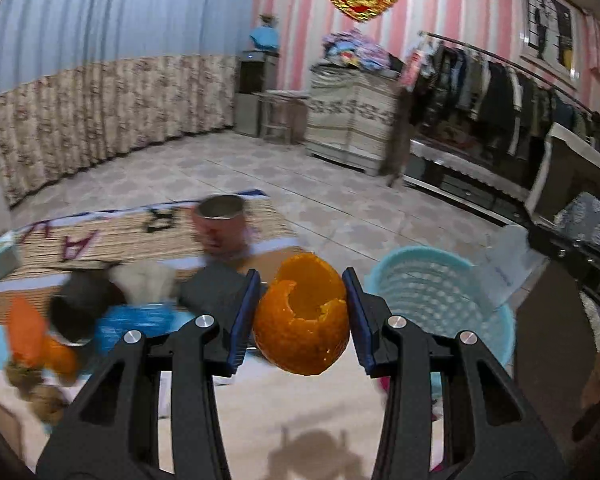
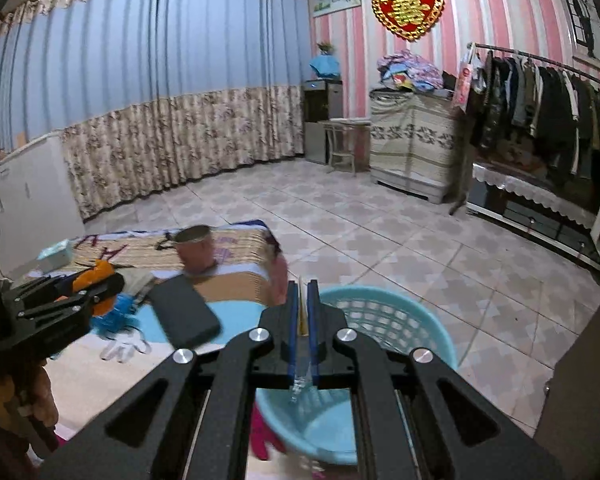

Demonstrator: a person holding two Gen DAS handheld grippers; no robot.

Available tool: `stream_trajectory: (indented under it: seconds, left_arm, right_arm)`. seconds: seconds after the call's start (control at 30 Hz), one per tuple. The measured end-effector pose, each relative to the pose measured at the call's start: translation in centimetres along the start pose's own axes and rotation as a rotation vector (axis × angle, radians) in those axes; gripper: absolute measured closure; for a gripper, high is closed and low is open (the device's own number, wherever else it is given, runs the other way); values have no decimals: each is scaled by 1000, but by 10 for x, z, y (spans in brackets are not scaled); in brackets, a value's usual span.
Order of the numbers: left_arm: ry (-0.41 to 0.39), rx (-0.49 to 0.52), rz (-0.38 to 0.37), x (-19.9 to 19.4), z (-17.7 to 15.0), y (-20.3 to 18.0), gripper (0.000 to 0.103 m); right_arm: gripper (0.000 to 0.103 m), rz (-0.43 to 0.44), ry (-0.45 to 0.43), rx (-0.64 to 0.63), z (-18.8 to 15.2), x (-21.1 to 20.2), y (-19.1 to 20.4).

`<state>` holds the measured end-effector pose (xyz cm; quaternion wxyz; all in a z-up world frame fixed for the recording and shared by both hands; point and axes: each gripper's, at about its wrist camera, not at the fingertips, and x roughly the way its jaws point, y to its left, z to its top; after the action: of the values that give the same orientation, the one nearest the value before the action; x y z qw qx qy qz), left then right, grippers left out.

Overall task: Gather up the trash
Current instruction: 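Open the left tool over the blue basket to drop the peel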

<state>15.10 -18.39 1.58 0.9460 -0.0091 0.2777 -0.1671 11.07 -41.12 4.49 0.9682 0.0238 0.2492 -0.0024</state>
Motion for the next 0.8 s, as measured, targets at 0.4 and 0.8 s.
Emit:
stream_trajectory:
  seconds: [0.4,0.8]
  left_arm:
    - [73,99,-127,85,-21,-83,62]
    - [64,99,-129,105,-18,-88,30]
  right_arm:
    - [98,-36,35,63,-12,32,-63]
    - [98,-30,71,84,-25,54,-68]
